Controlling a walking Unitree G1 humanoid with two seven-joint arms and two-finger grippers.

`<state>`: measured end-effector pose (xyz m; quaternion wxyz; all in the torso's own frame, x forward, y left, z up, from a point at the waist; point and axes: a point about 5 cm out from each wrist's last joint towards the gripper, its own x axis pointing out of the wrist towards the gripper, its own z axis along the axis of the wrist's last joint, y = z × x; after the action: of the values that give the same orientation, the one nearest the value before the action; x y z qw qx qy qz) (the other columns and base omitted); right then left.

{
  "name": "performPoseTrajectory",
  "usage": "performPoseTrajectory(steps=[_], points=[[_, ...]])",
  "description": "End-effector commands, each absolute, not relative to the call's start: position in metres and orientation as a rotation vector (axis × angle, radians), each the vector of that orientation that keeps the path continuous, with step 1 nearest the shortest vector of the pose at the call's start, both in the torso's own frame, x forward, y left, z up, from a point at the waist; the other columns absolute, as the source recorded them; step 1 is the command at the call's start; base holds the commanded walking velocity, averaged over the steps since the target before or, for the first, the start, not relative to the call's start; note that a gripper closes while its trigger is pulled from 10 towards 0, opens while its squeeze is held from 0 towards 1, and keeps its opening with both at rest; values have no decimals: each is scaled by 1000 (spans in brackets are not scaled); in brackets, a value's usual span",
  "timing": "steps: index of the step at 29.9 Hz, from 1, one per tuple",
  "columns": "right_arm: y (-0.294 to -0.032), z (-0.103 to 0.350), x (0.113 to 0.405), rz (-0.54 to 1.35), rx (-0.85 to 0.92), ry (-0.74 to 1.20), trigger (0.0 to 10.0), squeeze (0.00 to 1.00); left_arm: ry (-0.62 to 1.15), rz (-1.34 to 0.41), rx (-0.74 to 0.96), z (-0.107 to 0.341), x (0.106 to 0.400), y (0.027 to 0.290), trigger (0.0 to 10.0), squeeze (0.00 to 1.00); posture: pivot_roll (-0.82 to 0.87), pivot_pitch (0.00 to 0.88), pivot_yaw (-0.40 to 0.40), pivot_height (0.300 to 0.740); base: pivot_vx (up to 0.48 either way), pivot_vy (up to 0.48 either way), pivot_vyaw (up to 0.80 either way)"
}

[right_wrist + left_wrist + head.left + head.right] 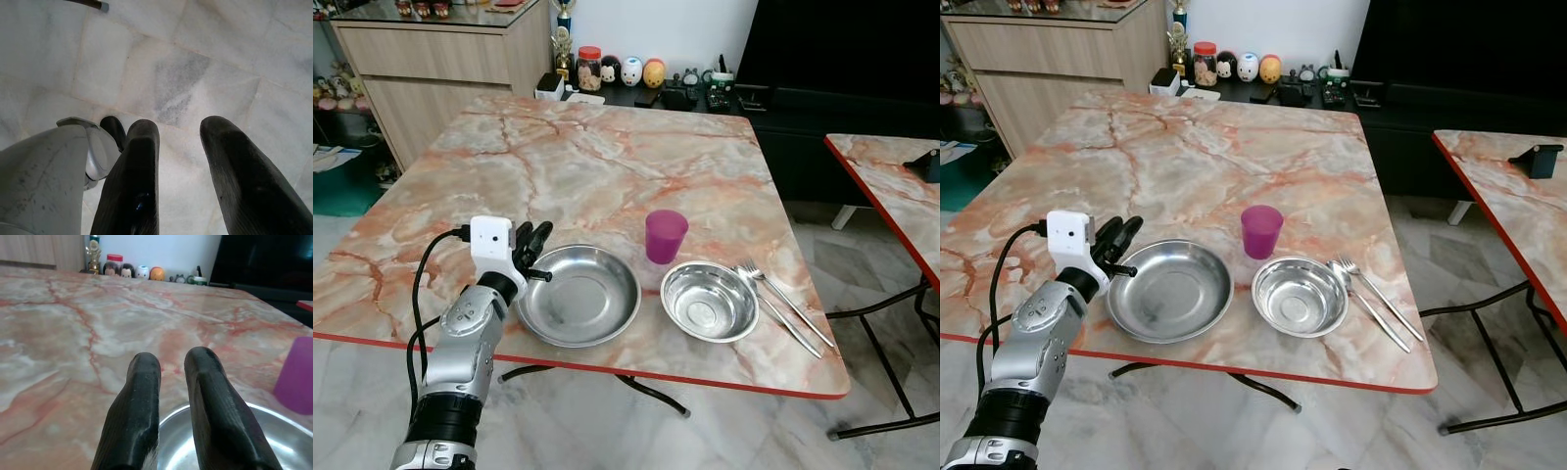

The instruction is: Setting the table

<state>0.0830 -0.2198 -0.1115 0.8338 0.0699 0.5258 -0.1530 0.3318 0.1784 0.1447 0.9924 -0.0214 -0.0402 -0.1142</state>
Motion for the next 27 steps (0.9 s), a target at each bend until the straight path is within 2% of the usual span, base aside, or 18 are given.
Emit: performPoseTrajectory(steps=[1, 7, 8, 9, 10, 13, 14, 17, 27], points=[[-221, -112, 81, -329, 147, 1121, 10000, 0, -44, -235, -41, 139, 332, 177, 10000, 0, 145, 0, -60, 728, 0, 0, -519], [-222, -111, 83, -318, 127, 1119, 10000, 0, -7, -226, -11, 136, 332, 178, 10000, 0, 144, 0, -59, 728, 0, 0, 0], [-222, -111, 83, -312, 121, 1121, 10000, 0, 5, -231, -15, 134, 332, 178, 10000, 212, 144, 0, -59, 728, 0, 0, 0], [-222, -111, 83, -309, 117, 1122, 10000, 0, 18, -233, -18, 132, 331, 178, 10000, 573, 144, 0, -59, 728, 0, 0, 0], [-222, -111, 84, -309, 118, 1121, 10000, 0, 32, -236, -31, 131, 331, 178, 10000, 1000, 147, 0, -59, 728, 0, 0, 0], [-222, -111, 84, -309, 114, 1123, 10000, 0, 47, -228, -66, 128, 330, 180, 10000, 1000, 147, 0, -59, 728, 0, 0, 0], [-222, -111, 84, -295, 97, 1125, 10000, 0, 49, -190, -162, 129, 331, 186, 10000, 1000, 150, 0, -60, 728, 0, 0, 0], [-222, -111, 85, -294, 98, 1124, 10000, 0, 59, -183, -213, 129, 332, 189, 10000, 1000, 147, 0, -56, 728, 0, 0, 0], [-221, -111, 85, -292, 93, 1121, 10000, 0, 91, -224, -194, 127, 336, 180, 10000, 1000, 137, 0, -51, 728, 0, 0, 0]])
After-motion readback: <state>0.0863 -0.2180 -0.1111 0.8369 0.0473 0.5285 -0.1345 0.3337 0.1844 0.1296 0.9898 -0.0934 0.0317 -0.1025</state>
